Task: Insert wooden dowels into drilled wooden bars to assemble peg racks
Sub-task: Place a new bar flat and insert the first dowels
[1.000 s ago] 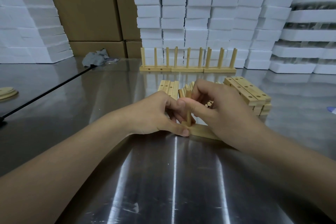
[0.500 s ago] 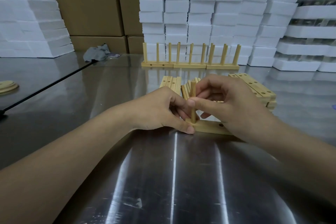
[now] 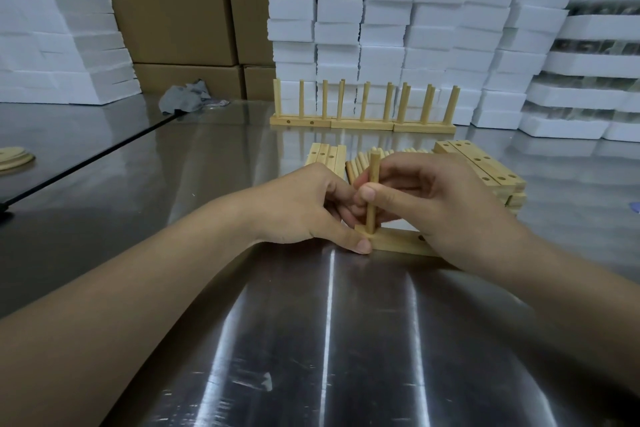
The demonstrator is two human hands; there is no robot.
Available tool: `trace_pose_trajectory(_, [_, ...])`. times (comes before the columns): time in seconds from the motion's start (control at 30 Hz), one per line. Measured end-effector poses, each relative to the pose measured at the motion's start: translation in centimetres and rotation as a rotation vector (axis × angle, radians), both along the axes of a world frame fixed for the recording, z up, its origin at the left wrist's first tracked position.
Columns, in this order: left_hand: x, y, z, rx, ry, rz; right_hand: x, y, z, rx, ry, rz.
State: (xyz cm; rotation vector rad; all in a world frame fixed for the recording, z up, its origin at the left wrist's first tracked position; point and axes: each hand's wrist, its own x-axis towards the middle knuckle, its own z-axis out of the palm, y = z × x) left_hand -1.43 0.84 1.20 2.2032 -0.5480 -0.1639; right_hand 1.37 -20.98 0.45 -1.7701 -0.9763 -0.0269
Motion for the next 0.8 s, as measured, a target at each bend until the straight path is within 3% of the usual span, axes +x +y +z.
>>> trace_pose_trajectory(0.27, [0.1, 0.1, -0.2, -0.024, 0.009, -0.001, -0.4, -0.3, 0.1, 0.038, 0.065, -0.070])
trace_pose_trajectory(0.7, [-0.1, -0.5, -0.3, -0.067, -0.020, 0.012, -1.1, -0.1, 0.6, -0.060, -0.110, -0.152])
trace_pose_trajectory(0.8, [-0.1, 0.1, 0.6, -0.204, -0.005, 0.083, -0.7, -0.4, 1.5, 0.041, -0.129, -0.212])
